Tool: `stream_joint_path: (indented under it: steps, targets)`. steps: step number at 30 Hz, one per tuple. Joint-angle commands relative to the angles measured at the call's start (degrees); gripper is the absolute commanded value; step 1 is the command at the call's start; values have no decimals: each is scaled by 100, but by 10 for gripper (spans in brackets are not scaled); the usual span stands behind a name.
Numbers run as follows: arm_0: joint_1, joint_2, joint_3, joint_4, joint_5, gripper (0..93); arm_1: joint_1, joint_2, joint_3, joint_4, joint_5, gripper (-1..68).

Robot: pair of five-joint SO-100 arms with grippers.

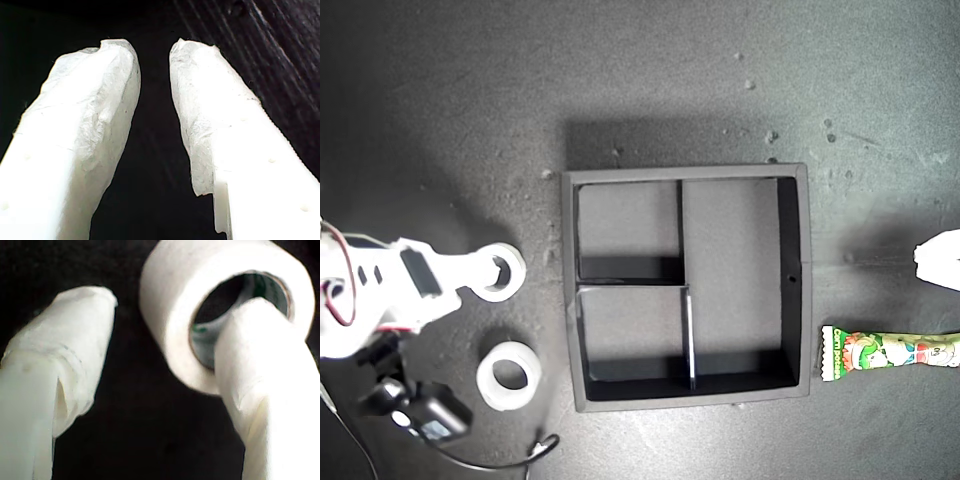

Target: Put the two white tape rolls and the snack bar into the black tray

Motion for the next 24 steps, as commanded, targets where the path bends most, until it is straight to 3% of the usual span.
stream_joint_path:
  steps: [1, 24]
  targets:
    - [-44, -255, -510, -53, 114, 158, 18, 44, 62, 220, 229, 36]
    - [35, -352, -360, -44, -62, 122, 255, 44, 62, 457, 413, 41]
